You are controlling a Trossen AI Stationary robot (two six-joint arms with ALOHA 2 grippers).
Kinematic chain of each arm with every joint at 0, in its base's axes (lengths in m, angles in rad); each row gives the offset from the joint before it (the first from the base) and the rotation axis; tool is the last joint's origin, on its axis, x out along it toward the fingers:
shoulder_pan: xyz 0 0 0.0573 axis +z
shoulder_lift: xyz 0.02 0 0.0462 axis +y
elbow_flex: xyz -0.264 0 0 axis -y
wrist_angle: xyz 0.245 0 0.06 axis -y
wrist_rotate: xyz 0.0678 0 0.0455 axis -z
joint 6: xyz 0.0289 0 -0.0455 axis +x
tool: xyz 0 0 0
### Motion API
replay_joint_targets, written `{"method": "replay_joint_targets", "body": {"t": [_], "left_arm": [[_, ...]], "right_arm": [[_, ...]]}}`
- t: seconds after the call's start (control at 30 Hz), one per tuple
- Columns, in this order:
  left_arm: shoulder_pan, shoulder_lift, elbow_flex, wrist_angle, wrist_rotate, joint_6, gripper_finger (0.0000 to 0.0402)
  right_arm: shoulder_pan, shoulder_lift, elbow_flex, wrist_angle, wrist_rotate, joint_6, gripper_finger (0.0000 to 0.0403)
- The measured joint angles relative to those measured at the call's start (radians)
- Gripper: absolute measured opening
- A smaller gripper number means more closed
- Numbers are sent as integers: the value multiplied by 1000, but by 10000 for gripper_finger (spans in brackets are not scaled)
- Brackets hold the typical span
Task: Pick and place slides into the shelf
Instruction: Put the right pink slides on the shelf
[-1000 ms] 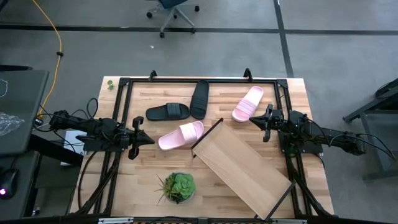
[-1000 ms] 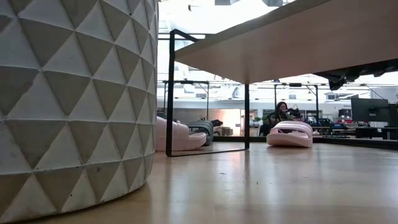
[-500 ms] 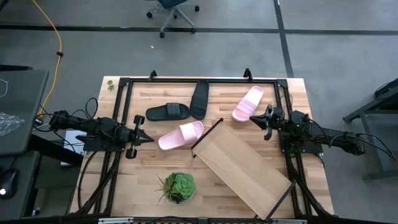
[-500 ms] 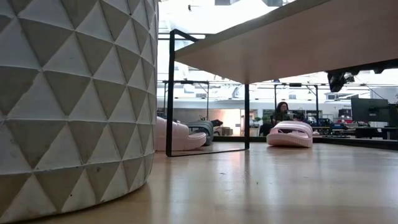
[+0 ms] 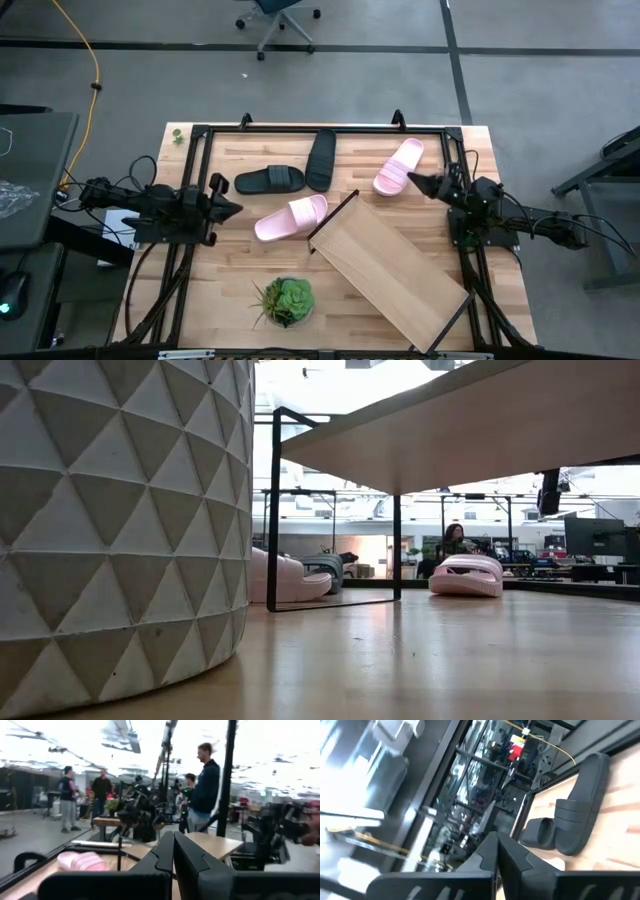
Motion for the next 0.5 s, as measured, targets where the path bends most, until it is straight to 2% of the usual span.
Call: {"method": "replay_joint_targets", "body": {"t": [0.27,0.5], "left_arm": [[0,0,0,69,-87,-68,1],[0,0,0,212,-183,-56,1]], "right_arm": [[0,0,0,39,56,70,0],[0,0,0,273,56,0,0]]}}
